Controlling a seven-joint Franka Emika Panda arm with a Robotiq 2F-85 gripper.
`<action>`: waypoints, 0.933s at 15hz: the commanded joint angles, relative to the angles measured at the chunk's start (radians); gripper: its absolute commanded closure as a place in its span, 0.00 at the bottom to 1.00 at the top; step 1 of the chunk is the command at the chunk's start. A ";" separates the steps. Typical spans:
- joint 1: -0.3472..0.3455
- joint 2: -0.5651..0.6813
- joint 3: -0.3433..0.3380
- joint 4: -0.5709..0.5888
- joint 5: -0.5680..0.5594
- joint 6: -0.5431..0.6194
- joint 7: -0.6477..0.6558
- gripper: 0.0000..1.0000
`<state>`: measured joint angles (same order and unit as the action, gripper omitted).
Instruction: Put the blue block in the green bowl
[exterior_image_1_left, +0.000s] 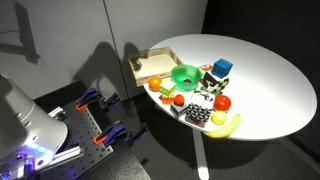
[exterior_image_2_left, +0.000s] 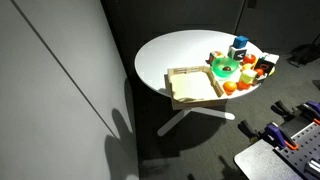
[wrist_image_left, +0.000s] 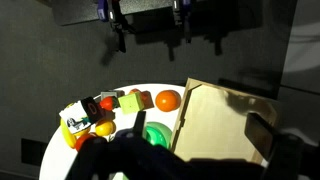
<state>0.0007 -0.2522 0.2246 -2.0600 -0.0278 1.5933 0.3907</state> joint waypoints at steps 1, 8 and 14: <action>0.028 0.002 -0.024 0.003 -0.005 -0.003 0.005 0.00; 0.024 0.032 -0.061 0.035 0.017 -0.005 -0.011 0.00; 0.018 0.069 -0.108 0.069 0.066 -0.003 -0.055 0.00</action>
<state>0.0108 -0.2177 0.1469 -2.0348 0.0045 1.5949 0.3683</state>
